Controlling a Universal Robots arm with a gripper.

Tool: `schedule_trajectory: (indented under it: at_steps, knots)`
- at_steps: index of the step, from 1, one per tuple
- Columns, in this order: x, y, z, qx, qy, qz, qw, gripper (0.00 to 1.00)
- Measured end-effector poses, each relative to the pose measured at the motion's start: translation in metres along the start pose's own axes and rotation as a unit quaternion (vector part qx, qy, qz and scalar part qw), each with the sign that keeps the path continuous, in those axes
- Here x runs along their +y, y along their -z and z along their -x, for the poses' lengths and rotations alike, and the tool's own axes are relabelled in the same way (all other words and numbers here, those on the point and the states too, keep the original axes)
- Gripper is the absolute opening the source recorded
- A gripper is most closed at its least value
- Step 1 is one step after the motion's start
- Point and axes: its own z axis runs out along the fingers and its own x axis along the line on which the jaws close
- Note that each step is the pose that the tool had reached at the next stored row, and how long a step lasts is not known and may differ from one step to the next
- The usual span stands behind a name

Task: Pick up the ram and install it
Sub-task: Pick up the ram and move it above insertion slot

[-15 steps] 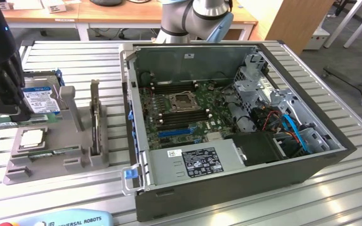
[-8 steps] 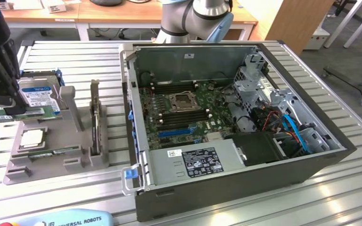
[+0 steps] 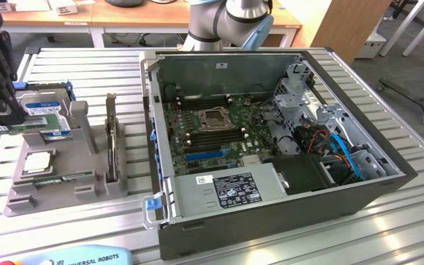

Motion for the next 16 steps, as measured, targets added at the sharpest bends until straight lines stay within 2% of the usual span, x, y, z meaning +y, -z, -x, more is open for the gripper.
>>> schedule_trajectory:
  at_steps: [7, 16]
  knots:
    - [0.0004, 0.0130, 0.000, 0.0000, 0.000, -0.0001, 1.0000, 0.11]
    - [-0.0017, 0.0139, 0.000, 0.0000, 0.000, 0.0000, 1.0000, 0.11]
